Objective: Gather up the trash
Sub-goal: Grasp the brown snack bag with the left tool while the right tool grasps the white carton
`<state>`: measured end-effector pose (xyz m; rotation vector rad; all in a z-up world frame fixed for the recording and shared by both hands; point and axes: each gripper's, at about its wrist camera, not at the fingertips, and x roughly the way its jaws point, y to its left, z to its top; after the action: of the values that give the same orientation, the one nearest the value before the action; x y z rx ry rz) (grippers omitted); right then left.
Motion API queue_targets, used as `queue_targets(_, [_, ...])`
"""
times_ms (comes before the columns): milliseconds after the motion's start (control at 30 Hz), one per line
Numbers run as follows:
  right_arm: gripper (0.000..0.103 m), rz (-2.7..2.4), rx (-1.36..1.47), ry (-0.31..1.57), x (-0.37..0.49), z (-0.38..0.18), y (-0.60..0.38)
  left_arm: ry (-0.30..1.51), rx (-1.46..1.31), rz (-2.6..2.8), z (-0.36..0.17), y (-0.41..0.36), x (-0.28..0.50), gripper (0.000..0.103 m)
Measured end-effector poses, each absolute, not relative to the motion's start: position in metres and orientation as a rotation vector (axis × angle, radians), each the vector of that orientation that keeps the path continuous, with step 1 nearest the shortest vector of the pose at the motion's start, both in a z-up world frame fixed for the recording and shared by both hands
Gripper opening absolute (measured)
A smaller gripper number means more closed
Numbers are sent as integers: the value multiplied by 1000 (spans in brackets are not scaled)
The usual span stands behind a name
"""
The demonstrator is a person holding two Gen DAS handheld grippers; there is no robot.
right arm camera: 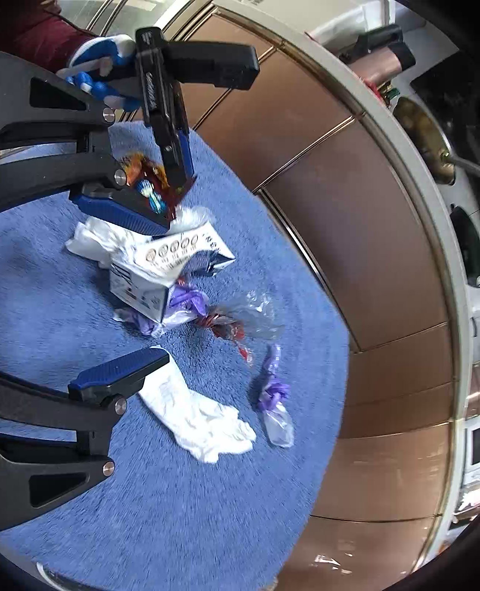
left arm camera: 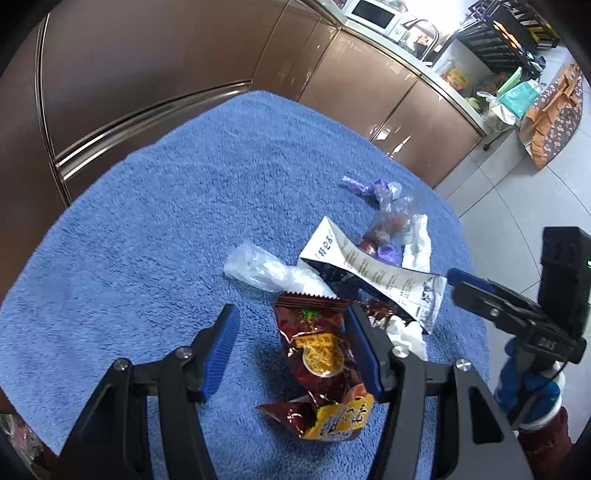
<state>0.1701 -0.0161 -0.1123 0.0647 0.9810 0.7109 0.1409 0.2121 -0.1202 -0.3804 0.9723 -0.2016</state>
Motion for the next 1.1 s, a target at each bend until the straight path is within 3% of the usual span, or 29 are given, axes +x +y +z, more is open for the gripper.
queue_targets(300, [61,778,60,1046,190,-143,4,988,-398,-235,-128,207,147,51])
queue_targets(500, [44,789,60,1059,192,-149,2,998,-378,-254,-129,196,147,39])
queue_targets(700, [37,788,58,1077,191,-148,1,986,-374,-240,-125,191,146,25])
queue_targets(1100, [36,769,35,994,163,-121,-20,924,-387,-198,-102,198,129,14])
